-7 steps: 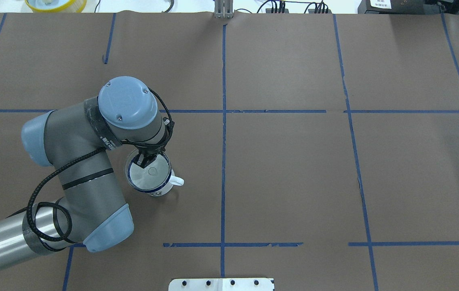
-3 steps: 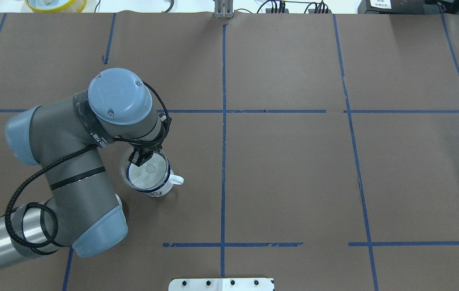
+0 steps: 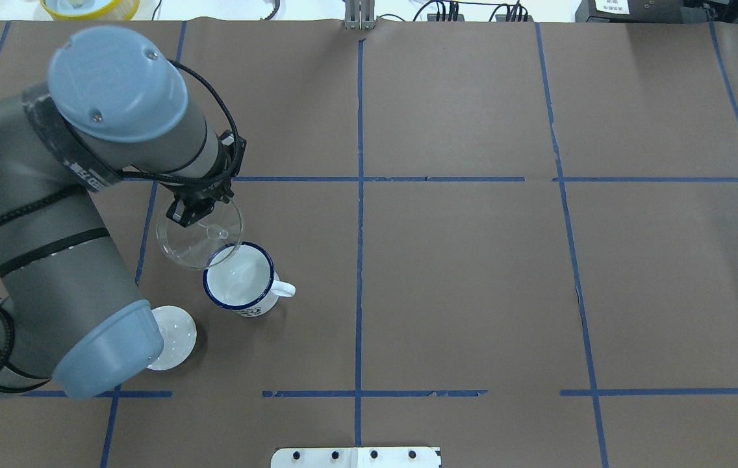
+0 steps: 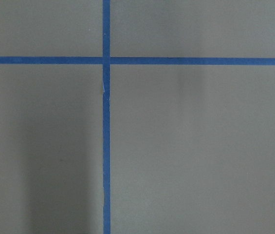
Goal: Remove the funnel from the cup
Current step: 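Lift the funnel out of the mug with the left gripper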
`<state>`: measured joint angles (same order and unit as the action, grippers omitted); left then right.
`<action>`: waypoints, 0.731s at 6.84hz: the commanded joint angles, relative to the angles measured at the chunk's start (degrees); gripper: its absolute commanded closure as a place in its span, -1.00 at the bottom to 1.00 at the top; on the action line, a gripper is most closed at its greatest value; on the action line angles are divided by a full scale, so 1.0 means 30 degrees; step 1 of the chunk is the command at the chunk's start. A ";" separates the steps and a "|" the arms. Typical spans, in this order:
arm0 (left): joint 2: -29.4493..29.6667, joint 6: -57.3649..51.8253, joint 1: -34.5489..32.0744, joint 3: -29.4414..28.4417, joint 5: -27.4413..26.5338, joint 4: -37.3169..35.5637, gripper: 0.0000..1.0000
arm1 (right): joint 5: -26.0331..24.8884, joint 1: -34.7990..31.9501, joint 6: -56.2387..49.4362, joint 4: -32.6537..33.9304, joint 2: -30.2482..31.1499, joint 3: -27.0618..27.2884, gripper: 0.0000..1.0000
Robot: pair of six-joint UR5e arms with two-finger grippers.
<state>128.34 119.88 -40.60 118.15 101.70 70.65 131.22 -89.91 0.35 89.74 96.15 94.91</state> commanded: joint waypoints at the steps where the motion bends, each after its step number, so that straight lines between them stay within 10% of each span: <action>1: -0.1258 -0.0902 -0.1692 -0.1432 -0.0295 0.7514 1.00 | 0.0000 0.0000 -0.0001 0.0000 0.0001 -0.0025 -1.00; 5: -0.2879 -0.1755 -0.3869 -1.1726 -0.0119 2.5074 1.00 | 0.0000 0.0000 -0.0001 0.0000 0.0001 0.0004 -1.00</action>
<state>120.30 115.52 -51.16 92.66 101.30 132.50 131.22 -89.91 0.35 89.74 96.15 94.92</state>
